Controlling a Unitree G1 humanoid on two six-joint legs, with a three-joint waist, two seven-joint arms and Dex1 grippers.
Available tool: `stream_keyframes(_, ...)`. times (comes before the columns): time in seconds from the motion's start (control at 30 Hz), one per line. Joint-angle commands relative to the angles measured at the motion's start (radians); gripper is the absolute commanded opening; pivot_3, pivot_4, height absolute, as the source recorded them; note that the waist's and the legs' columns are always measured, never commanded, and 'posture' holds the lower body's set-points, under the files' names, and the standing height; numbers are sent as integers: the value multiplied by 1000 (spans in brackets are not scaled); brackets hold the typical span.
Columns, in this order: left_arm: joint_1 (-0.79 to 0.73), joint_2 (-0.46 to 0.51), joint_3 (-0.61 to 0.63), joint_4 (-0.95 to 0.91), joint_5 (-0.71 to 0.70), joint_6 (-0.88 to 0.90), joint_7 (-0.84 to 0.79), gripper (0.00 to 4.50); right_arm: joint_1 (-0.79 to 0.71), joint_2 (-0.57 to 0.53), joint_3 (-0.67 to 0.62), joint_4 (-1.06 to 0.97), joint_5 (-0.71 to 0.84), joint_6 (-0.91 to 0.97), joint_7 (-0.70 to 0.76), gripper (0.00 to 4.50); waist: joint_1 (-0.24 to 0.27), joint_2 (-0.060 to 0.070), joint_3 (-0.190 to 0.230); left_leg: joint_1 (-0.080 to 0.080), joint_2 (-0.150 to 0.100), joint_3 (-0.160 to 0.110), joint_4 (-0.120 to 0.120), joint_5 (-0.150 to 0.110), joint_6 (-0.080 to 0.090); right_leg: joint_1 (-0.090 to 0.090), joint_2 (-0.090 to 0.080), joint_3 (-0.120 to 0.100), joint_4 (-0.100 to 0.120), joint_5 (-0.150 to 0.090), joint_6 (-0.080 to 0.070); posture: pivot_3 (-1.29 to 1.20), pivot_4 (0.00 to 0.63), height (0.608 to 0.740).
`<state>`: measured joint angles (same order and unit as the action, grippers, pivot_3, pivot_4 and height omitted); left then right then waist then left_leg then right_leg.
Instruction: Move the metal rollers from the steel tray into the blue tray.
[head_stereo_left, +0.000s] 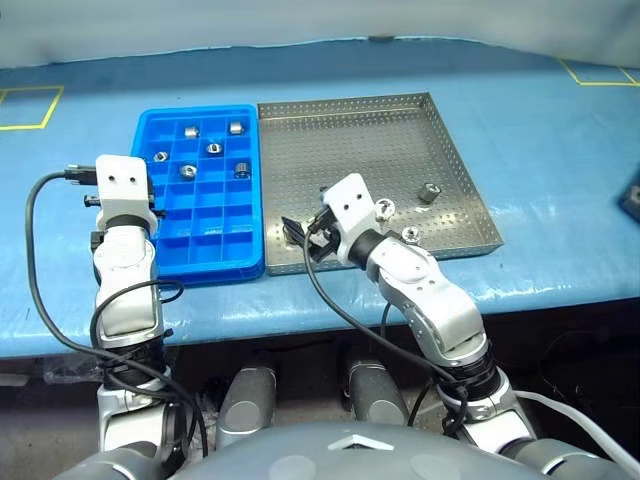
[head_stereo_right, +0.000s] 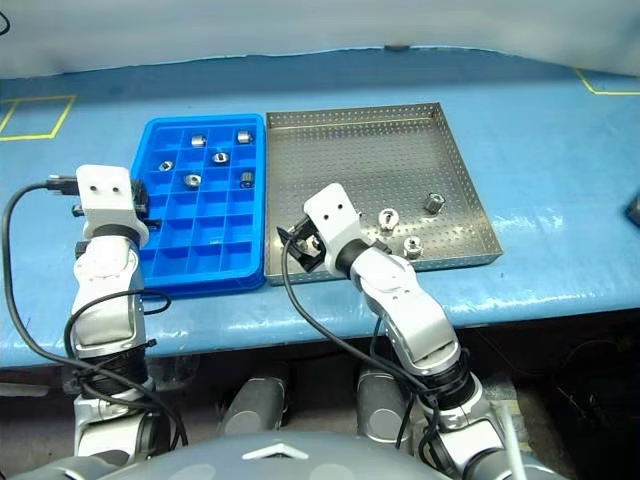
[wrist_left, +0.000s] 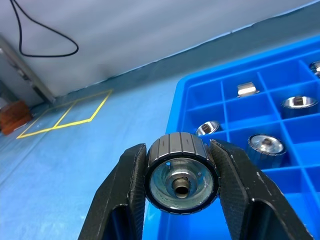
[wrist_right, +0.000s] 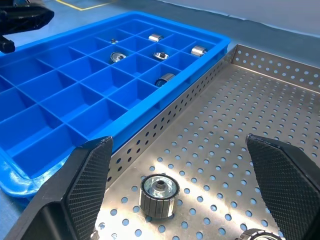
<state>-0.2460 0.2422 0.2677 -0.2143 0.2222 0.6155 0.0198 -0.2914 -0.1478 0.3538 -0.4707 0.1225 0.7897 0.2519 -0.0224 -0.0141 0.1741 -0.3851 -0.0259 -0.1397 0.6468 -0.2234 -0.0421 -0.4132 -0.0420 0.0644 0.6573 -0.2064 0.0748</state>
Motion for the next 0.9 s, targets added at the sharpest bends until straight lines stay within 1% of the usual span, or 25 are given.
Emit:
stream_keyframes(0.03, -27, 28, 7, 60, -15, -31, 3, 1693, -9, 10, -6, -23, -5, -21, -3, 4500, -3, 0, 0, 1, 0, 0, 0, 0, 0, 0, 0, 0, 0, 0, 0, 44, 150, 740)
stream_keyframes(0.17, -34, 50, -12, 159, -12, -44, 7, 1693, -4, 13, -8, -30, -10, -19, -8, 4500, -6, 0, 0, 1, 0, 0, -2, 0, 0, 0, 0, 0, 0, 1, 2, 44, 150, 740)
stream_keyframes(0.23, -36, 47, -9, 174, -26, -50, 2, 1693, -1, 14, -12, -34, -11, -17, -13, 4500, -8, 0, 0, 1, 0, 0, -3, 0, 0, 0, 0, 0, 0, 2, 4, 21, 150, 740)
stream_keyframes(0.3, -40, 40, 2, 165, -47, -54, -1, 2448, 2, 13, -15, -38, -12, -15, -17, 4500, -10, 0, 0, 1, 0, 0, -4, 0, 0, -1, 0, 0, -1, 2, 3, 21, 150, 740)
stream_keyframes(0.37, -43, 35, 2, 119, -69, -52, -7, 3057, 8, 12, -17, -44, -14, -10, -20, 4500, -12, 0, 0, 1, 0, 0, -5, 0, 0, -1, 0, 0, -2, 2, 3, 7, 150, 740)
stream_keyframes(0.5, -62, 28, -30, -20, -107, -33, -38, 4388, 18, 11, -22, -57, -17, -3, -25, 4500, -15, 0, 0, 0, 0, 0, -5, 0, -1, 0, 0, 0, -3, 2, 4, -4, 150, 740)
stream_keyframes(0.57, -87, 32, -58, -97, -148, -17, -92, 4451, 22, 9, -27, -63, -18, 2, -27, 4500, -14, 0, 0, 0, 0, 0, -6, 0, -1, 0, 0, 0, -5, 2, 4, -5, 150, 740)
stream_keyframes(0.63, -128, 48, -102, -169, -236, 20, -205, 4451, 25, 8, -37, -69, -16, 7, -28, 4500, -14, 0, 0, 0, 1, 0, -6, 0, 0, 1, 0, -1, -7, 3, 5, -5, 150, 740)
stream_keyframes(0.7, -175, 85, -164, -210, -348, 86, -361, 4451, 26, 5, -42, -68, -14, 11, -25, 4500, -16, 0, 0, 0, 1, 0, -7, -1, 0, 2, 0, -1, -11, 3, 5, 6, 150, 740)
stream_keyframes(0.73, -195, 113, -202, -213, -382, 104, -432, 4451, 26, 2, -44, -67, -14, 12, -23, 4500, -17, 0, 0, -1, 1, 0, -8, -1, 0, 2, 0, -1, -12, 3, 5, 6, 150, 740)
stream_keyframes(0.77, -229, 160, -272, -186, -415, 128, -542, 4451, 27, -1, -43, -66, -13, 13, -19, 4500, -19, 0, 0, -1, 1, 0, -8, -1, 0, 2, 0, -1, -12, 3, 6, 10, 150, 740)
stream_keyframes(0.8, -252, 195, -319, -163, -436, 141, -613, 4451, 26, -3, -43, -64, -13, 14, -16, 4500, -21, 0, 0, 0, 1, 1, -9, -1, 1, 2, 0, 0, -13, 3, 6, 10, 150, 740)
stream_keyframes(0.87, -299, 273, -441, -88, -425, 125, -747, 4451, 24, -7, -39, -61, -16, 13, -13, 4500, -27, 0, 0, 0, 1, 1, -13, -1, 1, 1, 0, 0, -14, 3, 5, 0, 150, 740)
stream_keyframes(0.9, -316, 299, -483, -58, -416, 116, -787, 4451, 22, -7, -38, -60, -18, 13, -13, 4500, -31, 0, 0, 1, 1, 1, -16, -1, 1, 1, 0, 0, -14, 3, 5, -4, 150, 740)
